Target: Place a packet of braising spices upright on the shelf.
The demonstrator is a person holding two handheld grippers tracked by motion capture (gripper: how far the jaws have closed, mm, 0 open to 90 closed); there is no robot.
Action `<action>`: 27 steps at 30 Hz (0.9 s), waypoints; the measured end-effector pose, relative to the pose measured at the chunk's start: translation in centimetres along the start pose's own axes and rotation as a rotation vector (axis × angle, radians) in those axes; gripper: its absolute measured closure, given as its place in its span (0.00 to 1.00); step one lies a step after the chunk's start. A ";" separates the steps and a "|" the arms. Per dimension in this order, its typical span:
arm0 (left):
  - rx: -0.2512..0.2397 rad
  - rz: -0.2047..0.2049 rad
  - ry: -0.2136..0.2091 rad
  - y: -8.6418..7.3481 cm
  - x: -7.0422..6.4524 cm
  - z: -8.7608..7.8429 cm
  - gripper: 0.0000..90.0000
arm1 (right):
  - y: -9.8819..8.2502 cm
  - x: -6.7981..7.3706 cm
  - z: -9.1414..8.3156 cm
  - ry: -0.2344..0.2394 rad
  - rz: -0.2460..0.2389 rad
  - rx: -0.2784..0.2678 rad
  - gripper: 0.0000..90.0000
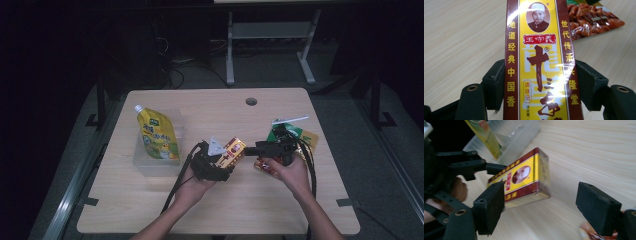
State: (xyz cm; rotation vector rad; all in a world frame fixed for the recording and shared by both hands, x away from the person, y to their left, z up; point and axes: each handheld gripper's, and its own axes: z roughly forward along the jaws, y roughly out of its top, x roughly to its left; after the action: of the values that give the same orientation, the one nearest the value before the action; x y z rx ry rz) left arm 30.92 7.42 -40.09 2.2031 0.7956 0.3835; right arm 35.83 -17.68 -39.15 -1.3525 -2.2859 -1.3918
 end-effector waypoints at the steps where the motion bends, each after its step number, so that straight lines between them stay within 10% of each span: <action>1: 0.001 0.000 -0.001 0.1 0.1 -0.1 0.36 | 0.0 0.0 0.1 0.021 0.017 -0.006 0.25; 27: -0.048 -0.004 0.016 1.2 -0.2 -0.4 0.36 | 0.4 -0.2 2.1 0.115 0.119 -0.006 0.36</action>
State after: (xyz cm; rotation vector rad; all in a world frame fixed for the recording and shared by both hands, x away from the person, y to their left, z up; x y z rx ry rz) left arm 31.09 6.92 -38.92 2.1560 0.7913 0.4140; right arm 36.90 -16.17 -40.18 -1.3493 -2.0945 -1.4013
